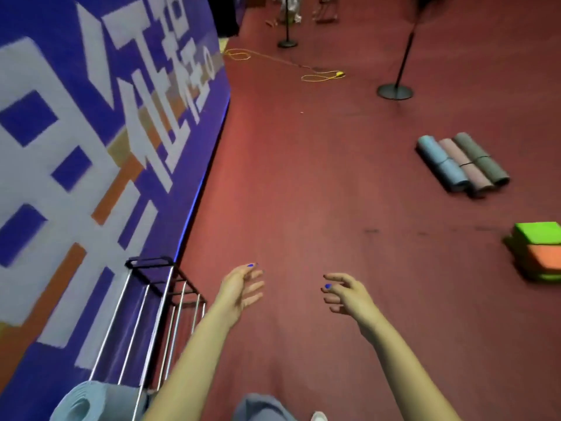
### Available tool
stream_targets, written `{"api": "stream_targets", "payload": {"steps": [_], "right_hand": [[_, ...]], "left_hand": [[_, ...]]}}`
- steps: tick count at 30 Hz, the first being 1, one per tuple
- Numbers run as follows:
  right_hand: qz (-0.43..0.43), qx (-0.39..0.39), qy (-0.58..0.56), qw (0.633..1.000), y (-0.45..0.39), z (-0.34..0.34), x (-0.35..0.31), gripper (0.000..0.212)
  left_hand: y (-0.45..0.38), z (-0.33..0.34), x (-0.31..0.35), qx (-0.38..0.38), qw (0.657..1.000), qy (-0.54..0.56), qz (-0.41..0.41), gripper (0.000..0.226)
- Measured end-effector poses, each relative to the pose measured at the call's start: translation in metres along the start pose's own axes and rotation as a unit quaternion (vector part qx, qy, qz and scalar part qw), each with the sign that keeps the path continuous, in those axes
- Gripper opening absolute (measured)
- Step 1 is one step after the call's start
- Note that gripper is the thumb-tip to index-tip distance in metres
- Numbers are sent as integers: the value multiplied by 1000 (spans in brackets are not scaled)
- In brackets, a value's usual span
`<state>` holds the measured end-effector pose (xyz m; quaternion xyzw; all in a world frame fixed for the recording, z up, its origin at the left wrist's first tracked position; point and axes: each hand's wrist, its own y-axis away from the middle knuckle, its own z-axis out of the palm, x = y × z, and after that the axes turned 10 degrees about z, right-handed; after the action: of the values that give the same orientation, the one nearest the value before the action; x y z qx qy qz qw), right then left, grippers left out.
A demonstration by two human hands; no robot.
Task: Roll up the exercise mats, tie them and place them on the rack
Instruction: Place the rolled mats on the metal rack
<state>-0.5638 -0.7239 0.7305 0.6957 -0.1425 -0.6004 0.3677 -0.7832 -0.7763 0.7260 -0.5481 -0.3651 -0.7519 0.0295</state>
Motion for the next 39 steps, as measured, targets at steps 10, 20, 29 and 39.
{"api": "stream_targets", "payload": {"steps": [10,20,29,39], "right_hand": [[-67,214,-246,943,19,-266,-53,22],[-72,238,-369,895,-74,-450,-129,20],[-17,242,-409,880,-156,-633,-165,17],[-27,204,-390,897,-260,-884,-280,13]], "left_hand": [[-16,321,4,-236,967,-89,24,10],[-91,557,30,-288,950,-110,41,10],[-159,764,29,-295,942,-157,23,10],[-233,985,24,-222,968,-115,8,7]]}}
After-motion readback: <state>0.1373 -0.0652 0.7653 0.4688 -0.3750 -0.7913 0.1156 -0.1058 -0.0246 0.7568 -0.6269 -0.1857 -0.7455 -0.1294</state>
